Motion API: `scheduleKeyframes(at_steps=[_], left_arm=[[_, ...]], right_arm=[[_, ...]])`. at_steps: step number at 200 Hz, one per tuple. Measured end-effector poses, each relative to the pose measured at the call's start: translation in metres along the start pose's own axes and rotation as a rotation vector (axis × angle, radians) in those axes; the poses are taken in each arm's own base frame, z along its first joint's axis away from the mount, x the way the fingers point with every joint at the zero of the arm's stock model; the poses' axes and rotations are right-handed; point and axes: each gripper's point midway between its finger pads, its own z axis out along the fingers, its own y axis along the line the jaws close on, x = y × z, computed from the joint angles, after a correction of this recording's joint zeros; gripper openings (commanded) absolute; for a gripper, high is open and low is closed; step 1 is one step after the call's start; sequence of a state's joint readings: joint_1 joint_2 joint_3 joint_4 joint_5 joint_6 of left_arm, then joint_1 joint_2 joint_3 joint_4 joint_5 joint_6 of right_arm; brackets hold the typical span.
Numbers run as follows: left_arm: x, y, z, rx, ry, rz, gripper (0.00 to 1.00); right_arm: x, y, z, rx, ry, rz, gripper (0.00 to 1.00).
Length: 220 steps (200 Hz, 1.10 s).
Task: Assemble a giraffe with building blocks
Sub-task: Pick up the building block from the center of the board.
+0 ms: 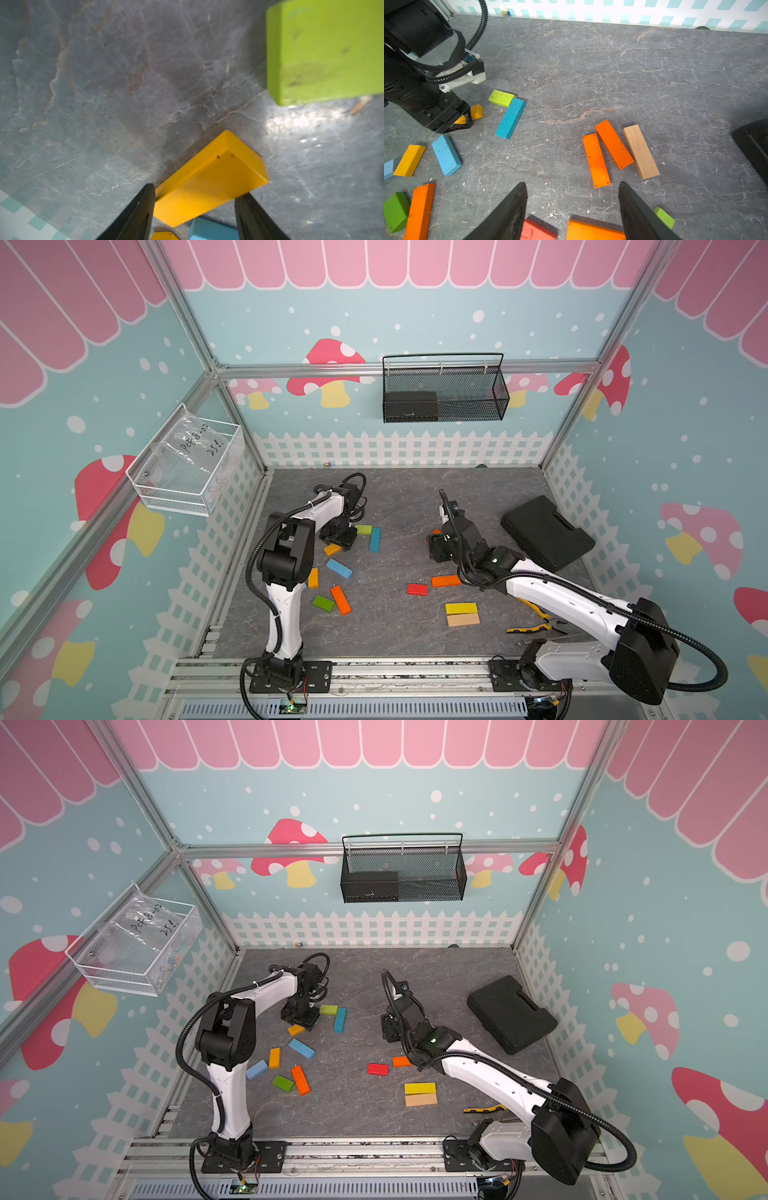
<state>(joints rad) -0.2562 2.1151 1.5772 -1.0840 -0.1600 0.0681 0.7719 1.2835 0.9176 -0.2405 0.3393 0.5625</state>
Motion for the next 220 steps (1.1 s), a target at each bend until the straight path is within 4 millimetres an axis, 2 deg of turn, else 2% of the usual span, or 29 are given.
scheduleKeyframes(at_steps=[23, 63, 98, 143, 163, 184, 204, 220], left_arm=[[0.001, -0.003, 0.001, 0.019, 0.007, 0.0, 0.46], [0.009, -0.006, 0.001, 0.04, 0.037, -0.008, 0.43], [0.013, -0.004, 0.001, 0.047, 0.056, -0.035, 0.26], [0.019, 0.005, -0.004, 0.026, 0.067, -0.084, 0.22], [0.021, 0.011, -0.027, 0.002, 0.027, -0.123, 0.22], [0.021, 0.007, -0.074, -0.022, -0.08, -0.154, 0.2], [0.027, -0.018, -0.118, -0.021, -0.189, -0.159, 0.19], [0.036, -0.051, -0.133, -0.006, -0.227, -0.133, 0.19]], right_arm=[[-0.001, 0.0, 0.0, 0.0, -0.002, 0.0, 0.71], [-0.001, 0.0, 0.0, 0.001, -0.003, 0.0, 0.71], [-0.001, -0.001, 0.0, 0.002, -0.003, 0.0, 0.7], [-0.001, -0.002, 0.0, 0.005, -0.003, 0.004, 0.7], [-0.001, -0.002, 0.0, 0.005, -0.003, 0.007, 0.7], [-0.001, -0.002, 0.0, 0.005, -0.004, 0.01, 0.7], [-0.003, -0.003, -0.001, 0.007, -0.01, 0.018, 0.7], [-0.005, -0.004, -0.003, 0.009, -0.016, 0.025, 0.7]])
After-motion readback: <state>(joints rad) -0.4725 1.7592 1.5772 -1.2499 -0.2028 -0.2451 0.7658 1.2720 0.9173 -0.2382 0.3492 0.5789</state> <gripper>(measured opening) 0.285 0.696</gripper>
